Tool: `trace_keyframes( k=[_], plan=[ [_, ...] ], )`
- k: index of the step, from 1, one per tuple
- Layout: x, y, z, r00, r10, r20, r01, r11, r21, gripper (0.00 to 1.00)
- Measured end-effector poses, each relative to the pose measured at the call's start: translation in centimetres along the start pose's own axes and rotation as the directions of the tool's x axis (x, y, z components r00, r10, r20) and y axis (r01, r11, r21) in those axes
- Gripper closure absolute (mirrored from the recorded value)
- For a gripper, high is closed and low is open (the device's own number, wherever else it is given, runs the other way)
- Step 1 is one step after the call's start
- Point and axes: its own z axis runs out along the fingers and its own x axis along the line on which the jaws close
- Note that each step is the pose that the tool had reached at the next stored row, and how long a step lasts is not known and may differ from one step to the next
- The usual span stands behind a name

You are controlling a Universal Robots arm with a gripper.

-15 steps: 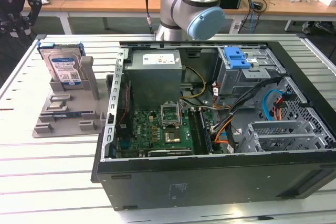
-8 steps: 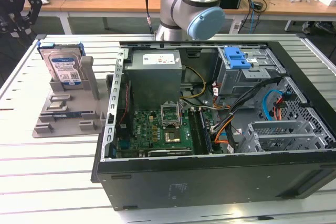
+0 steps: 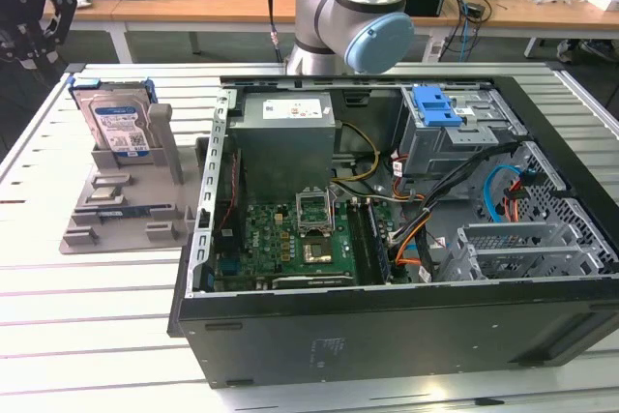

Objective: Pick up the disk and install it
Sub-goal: 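Pick up the disk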

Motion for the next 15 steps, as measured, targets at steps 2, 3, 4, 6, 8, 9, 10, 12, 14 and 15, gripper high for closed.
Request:
trace_keyframes(
  k=[2, 3, 4, 6, 8, 9, 10, 12, 14, 15],
  plan=[
    [0.00, 0.00, 0.00, 0.9995, -0.032, 0.0003, 0.032, 0.9995, -0.0009, 0.89],
    [0.00, 0.00, 0.00, 0.9984, -0.056, 0.0005, 0.056, 0.9984, -0.0015, 0.89],
    [0.00, 0.00, 0.00, 0.9974, -0.072, 0.0006, 0.072, 0.9974, -0.0018, 0.89],
    [0.00, 0.00, 0.00, 0.9924, -0.123, 0.0011, 0.123, 0.9924, -0.0032, 0.89],
    [0.01, 0.00, 0.00, 0.9838, -0.179, 0.0009, 0.179, 0.9838, -0.0041, 0.89],
    [0.01, 0.00, -0.01, 0.9814, -0.192, -0.0021, 0.192, 0.9814, -0.0017, 0.89],
    [0.00, -0.01, 0.01, 0.9787, -0.205, -0.0070, 0.205, 0.9788, 0.0026, 0.89],
    [-0.06, -0.04, 0.00, 0.9734, -0.229, -0.0133, 0.229, 0.9735, 0.0026, 0.89],
    [-0.14, -0.08, 0.00, 0.9713, -0.237, -0.0217, 0.237, 0.9716, -0.0084, 0.89],
    [-0.16, -0.09, 0.00, 0.9703, -0.241, -0.0250, 0.241, 0.9706, -0.0127, 0.89]
  ],
)
